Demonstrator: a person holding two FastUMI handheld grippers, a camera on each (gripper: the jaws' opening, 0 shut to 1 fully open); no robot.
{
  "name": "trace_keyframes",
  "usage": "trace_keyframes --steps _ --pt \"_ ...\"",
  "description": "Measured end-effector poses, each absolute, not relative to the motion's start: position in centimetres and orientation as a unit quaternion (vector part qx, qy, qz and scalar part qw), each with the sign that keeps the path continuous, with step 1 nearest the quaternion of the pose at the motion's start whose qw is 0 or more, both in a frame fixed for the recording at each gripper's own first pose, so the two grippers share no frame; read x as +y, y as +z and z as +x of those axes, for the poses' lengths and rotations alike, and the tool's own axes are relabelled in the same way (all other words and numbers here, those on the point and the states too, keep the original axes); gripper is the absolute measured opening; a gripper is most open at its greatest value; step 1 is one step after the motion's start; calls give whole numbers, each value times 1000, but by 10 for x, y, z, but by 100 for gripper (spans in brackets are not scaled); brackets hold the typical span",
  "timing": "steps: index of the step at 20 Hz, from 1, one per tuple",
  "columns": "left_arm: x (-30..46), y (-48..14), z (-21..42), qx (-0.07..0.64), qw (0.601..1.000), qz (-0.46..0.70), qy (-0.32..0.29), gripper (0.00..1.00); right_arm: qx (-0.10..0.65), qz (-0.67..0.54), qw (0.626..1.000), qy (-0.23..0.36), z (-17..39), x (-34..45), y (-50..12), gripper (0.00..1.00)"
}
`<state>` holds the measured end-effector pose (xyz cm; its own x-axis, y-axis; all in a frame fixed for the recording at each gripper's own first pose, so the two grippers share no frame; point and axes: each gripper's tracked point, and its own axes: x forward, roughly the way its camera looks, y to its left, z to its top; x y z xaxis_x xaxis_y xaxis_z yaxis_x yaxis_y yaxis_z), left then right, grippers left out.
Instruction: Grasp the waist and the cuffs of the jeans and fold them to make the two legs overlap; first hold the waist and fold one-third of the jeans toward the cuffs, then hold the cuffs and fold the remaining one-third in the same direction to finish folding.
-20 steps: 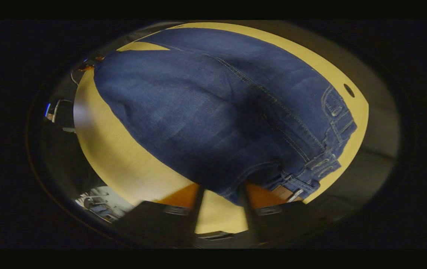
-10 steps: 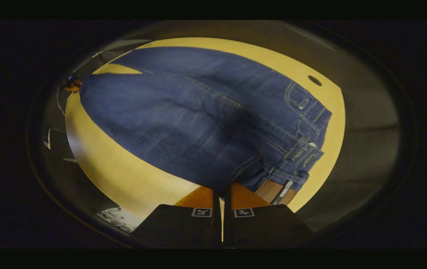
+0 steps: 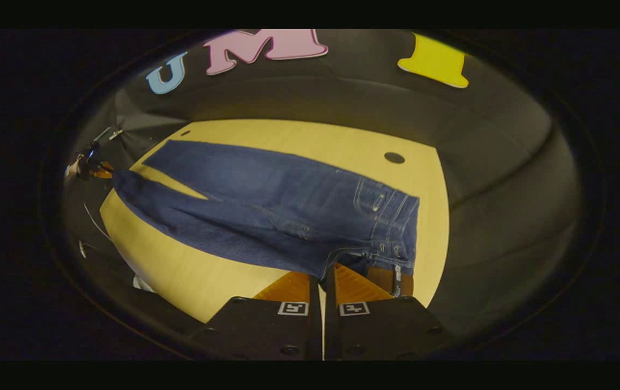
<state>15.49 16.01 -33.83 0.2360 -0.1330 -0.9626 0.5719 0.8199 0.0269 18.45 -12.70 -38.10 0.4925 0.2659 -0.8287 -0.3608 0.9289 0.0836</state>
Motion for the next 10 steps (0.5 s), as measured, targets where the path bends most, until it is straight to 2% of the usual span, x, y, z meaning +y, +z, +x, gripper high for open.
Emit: trace_keyframes --steps 2,3,4,10 --pt "165 -329 191 562 778 183 -212 6 449 -57 874 176 212 -128 -366 6" --pt "169 -326 209 558 782 184 -205 6 443 -61 877 173 225 -128 -363 15" --pt "173 -327 226 559 783 187 -198 6 437 -64 881 168 237 -127 -360 6" --pt "187 -367 314 580 775 186 -168 6 423 -85 893 130 326 -123 -373 6"
